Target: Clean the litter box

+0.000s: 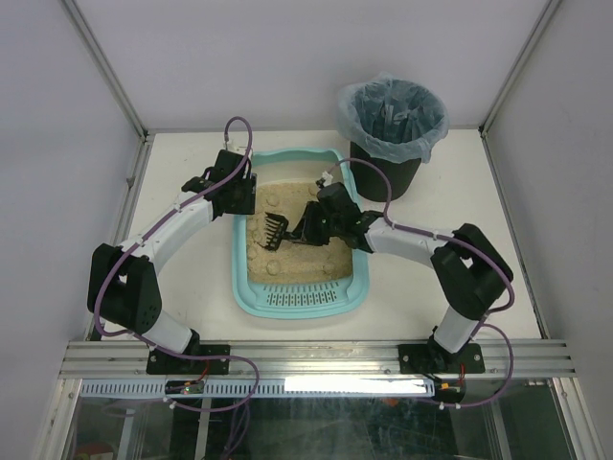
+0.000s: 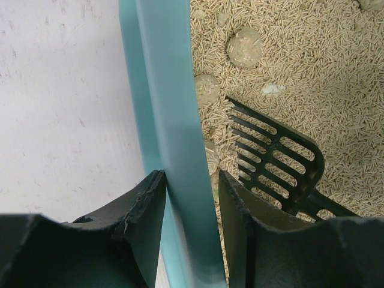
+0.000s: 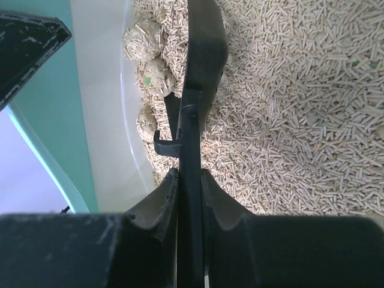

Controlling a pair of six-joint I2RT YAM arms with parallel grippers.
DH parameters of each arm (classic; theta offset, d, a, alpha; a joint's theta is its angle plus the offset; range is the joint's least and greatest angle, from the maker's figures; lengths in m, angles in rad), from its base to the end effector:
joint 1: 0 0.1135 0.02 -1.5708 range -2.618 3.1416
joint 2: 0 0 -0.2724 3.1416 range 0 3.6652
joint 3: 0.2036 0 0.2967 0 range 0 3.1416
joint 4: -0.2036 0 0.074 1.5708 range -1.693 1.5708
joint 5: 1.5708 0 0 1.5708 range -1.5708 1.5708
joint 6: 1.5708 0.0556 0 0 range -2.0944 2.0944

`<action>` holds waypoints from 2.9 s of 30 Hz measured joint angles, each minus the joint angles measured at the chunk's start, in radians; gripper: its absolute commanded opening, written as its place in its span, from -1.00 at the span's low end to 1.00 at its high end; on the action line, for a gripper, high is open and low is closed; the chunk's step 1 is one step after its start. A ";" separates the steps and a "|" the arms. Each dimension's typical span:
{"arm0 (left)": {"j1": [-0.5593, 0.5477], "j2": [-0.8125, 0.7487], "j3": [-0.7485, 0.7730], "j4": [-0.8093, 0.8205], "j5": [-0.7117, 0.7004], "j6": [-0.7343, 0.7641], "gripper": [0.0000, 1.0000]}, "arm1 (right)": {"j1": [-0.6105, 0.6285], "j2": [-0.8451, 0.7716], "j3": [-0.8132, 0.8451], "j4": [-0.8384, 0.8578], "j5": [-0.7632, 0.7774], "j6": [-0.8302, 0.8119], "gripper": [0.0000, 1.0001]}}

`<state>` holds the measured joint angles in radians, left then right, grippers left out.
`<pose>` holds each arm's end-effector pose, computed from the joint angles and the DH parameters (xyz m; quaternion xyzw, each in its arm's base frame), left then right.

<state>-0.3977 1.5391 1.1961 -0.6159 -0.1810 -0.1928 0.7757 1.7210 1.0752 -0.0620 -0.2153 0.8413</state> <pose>0.3534 -0.1376 0.2392 0.0701 0.9475 -0.0048 0.3121 0.2961 0.3071 0.1724 -0.0153 0.9041 0.3681 0.2166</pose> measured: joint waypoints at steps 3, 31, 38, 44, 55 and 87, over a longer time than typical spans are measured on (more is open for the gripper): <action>0.000 0.000 0.000 0.000 0.000 0.000 -0.21 | 0.005 -0.032 -0.056 0.057 0.005 0.018 -1.00; 0.000 0.000 0.000 0.000 0.000 0.000 -0.21 | -0.204 -0.488 -0.491 0.392 -0.095 0.204 -1.00; 0.000 0.000 0.000 0.000 0.000 0.000 -0.21 | -0.246 -0.541 -0.537 0.430 -0.158 0.245 -1.00; 0.000 0.000 0.000 0.000 -0.001 0.000 -0.22 | -0.287 -0.549 -0.557 0.475 -0.229 0.281 -1.00; 0.000 0.000 0.000 0.000 -0.002 0.000 -0.21 | -0.321 -0.572 -0.611 0.522 -0.268 0.367 -1.00; 0.000 0.000 0.000 0.000 -0.008 0.000 -0.21 | -0.336 -0.651 -0.574 0.405 -0.267 0.362 -1.00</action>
<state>-0.3981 1.5391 1.1957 -0.6163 -0.1890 -0.1925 0.4400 1.0702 0.5011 0.3428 -0.4820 1.2037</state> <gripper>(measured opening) 0.399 0.174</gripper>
